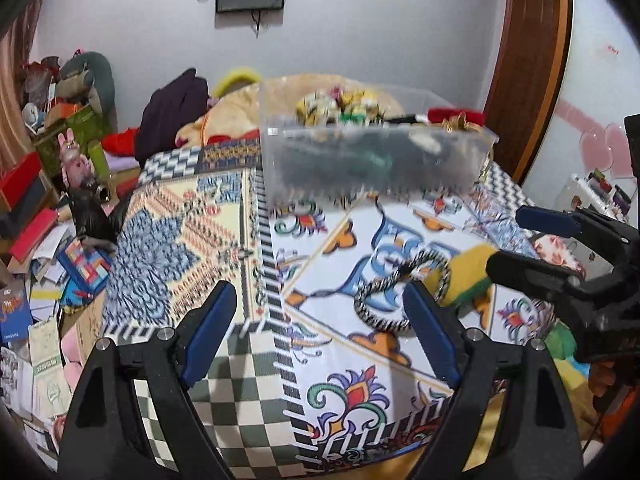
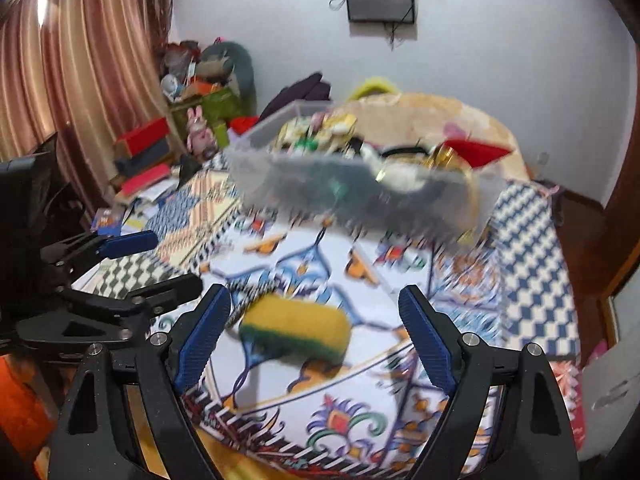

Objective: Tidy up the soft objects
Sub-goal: 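Grasp the beaded bracelet with the left gripper while the right grasps the yellow-green sponge, then drop the bracelet into the box with the left gripper while the right drops the sponge in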

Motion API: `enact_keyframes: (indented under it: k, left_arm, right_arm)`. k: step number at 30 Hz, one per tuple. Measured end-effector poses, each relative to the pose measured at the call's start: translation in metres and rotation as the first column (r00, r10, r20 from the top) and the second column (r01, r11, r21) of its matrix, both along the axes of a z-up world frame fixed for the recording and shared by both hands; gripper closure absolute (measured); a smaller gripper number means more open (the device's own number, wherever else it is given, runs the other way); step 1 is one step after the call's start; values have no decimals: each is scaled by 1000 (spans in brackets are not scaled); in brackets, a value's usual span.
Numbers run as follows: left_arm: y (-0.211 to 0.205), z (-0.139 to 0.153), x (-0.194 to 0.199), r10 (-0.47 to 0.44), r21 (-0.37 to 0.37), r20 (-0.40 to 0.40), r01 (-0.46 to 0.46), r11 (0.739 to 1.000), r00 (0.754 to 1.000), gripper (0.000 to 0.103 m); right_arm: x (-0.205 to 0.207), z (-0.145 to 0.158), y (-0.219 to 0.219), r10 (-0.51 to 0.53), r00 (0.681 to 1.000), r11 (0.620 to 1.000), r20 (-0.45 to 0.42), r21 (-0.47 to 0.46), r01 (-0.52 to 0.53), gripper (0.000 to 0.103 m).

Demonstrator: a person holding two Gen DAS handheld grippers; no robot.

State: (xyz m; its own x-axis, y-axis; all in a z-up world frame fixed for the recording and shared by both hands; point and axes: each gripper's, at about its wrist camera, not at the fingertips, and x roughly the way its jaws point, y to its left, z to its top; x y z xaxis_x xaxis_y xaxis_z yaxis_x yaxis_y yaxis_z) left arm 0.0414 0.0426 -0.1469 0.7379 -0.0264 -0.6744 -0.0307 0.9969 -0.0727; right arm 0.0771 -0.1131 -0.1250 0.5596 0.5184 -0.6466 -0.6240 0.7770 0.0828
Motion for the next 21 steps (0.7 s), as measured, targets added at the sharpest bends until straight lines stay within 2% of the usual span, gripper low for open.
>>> enact_keyframes:
  k: [4,8,9,10,11,12,14,15,18,21]
  left_arm:
    - [-3,-9,5,-13,0,-16,13,1000,1000,26]
    - [-7,-20,14,-51,-33,-61,49,998,997,46]
    - [-8,-22,15,-58,-40,-69,55,998,996,51]
    - [-10,-22,14,-55,-29,-58,53,998,997,52]
    - [-12,-23,14,-59,-20,-56,58,998,997,56]
    - [-14,-23,13,-63,-9,-51,62,998,997,65]
    - [-16,-23,13,-72,6,-48,72,997,996,74]
    - [-17,-23,13,-73,12,-47,74,997,996,82]
    - [-14,-23,12,-74,6,-43,75,997,996,94]
    - [-13,-21,11,-73,8,-37,74,997,997,95]
  right_arm:
    - [3,-15,5,14,999,1000,-45,-12,-15,19]
    - [5,-23,6,23,996,1000,-84,-3,-23,19]
    - [5,-25,6,25,995,1000,-93,2,-25,22]
    - [6,-27,5,29,995,1000,-100,5,-29,25]
    - [7,-28,5,35,994,999,-108,10,-34,31]
    - [7,-29,5,41,993,999,-114,19,-39,36]
    - [6,-30,4,49,992,998,-118,36,-45,40]
    - [6,-30,4,44,993,999,-107,32,-41,42]
    - [4,-28,3,30,997,999,-77,18,-29,47]
    - [4,-23,-1,15,998,1000,-58,18,-14,48]
